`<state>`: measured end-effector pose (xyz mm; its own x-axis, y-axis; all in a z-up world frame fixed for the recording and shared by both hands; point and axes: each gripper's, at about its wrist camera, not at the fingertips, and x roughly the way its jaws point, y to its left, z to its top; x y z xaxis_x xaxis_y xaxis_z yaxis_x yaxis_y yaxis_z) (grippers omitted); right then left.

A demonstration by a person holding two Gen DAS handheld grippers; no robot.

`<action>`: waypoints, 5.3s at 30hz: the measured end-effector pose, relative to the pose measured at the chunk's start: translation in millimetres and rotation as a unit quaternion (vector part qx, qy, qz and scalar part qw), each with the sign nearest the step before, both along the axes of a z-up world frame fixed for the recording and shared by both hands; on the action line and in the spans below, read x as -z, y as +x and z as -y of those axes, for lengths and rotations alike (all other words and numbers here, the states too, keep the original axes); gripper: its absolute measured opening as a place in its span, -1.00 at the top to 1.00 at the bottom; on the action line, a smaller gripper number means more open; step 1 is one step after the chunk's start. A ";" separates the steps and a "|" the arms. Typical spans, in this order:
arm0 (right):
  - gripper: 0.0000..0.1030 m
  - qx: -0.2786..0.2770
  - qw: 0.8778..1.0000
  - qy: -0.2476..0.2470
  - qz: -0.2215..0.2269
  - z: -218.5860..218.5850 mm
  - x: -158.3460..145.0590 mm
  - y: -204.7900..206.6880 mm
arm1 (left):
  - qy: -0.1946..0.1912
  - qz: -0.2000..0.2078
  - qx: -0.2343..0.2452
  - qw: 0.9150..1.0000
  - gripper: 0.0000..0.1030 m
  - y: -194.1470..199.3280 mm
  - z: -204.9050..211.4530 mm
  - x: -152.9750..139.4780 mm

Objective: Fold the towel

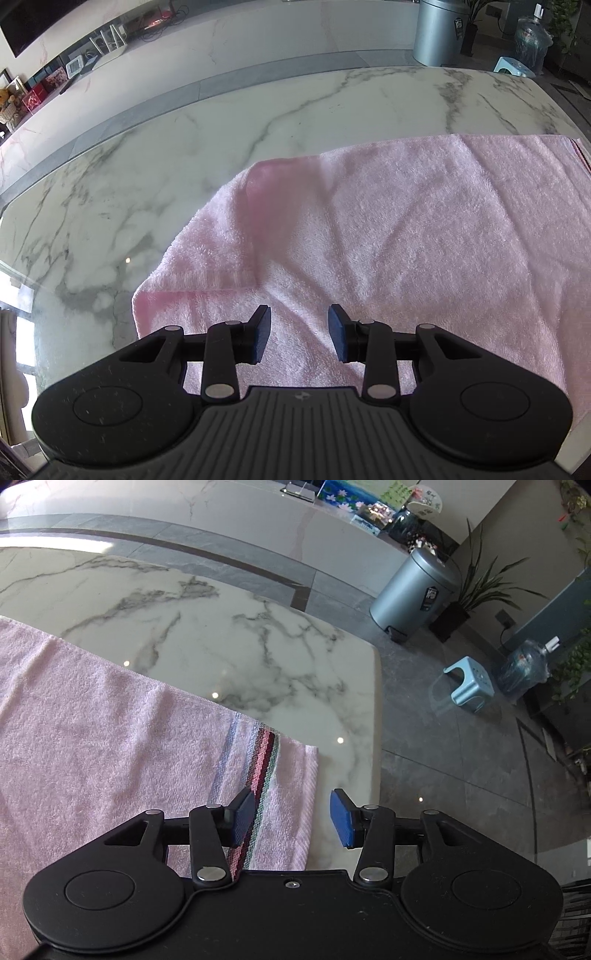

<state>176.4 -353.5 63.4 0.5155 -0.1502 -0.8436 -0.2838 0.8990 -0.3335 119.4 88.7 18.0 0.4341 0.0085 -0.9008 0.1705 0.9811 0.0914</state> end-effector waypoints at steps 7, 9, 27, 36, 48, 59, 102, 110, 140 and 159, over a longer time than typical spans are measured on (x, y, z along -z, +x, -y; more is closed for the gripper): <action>0.15 -0.086 0.990 0.091 -0.065 -45.1 21.1 -75.3 | 0.001 -0.004 0.007 1.000 0.37 -28.6 21.3 -4.6; 0.15 -0.106 0.987 0.096 -0.072 -60.4 30.8 -97.5 | -0.002 -0.004 0.012 1.000 0.37 -37.9 30.4 -4.9; 0.14 -0.049 0.985 0.146 -0.078 -93.7 71.2 -158.0 | -0.031 -0.007 -0.010 0.999 0.37 -78.6 60.4 23.6; 0.10 -0.068 0.983 0.147 -0.090 -99.8 72.0 -170.7 | -0.035 -0.019 -0.002 0.999 0.37 -84.4 58.6 21.5; 0.09 -0.105 0.977 0.142 -0.116 -110.9 72.7 -183.8 | -0.038 -0.025 0.014 0.999 0.37 -90.0 57.9 18.6; 0.10 -0.090 0.975 0.168 -0.113 -100.7 63.5 -156.7 | -0.075 -0.015 -0.017 0.997 0.36 -84.3 58.1 -0.6; -0.09 -0.140 0.969 0.162 -0.121 -107.5 72.3 -170.3 | -0.161 -0.097 -0.061 0.980 0.41 -86.9 142.6 16.1; -0.11 -0.148 0.968 0.158 -0.123 -112.3 72.6 -171.3 | -0.131 -0.092 -0.039 0.986 0.88 -90.6 149.2 15.9; -0.15 -0.365 0.924 -0.010 -0.118 -127.8 16.5 -125.2 | -0.139 -0.073 0.005 0.988 0.93 -101.9 138.3 2.0; -0.15 -0.793 0.511 -0.316 -0.099 -233.2 41.4 -51.6 | -0.166 -0.070 0.023 0.983 0.41 -99.9 123.2 5.4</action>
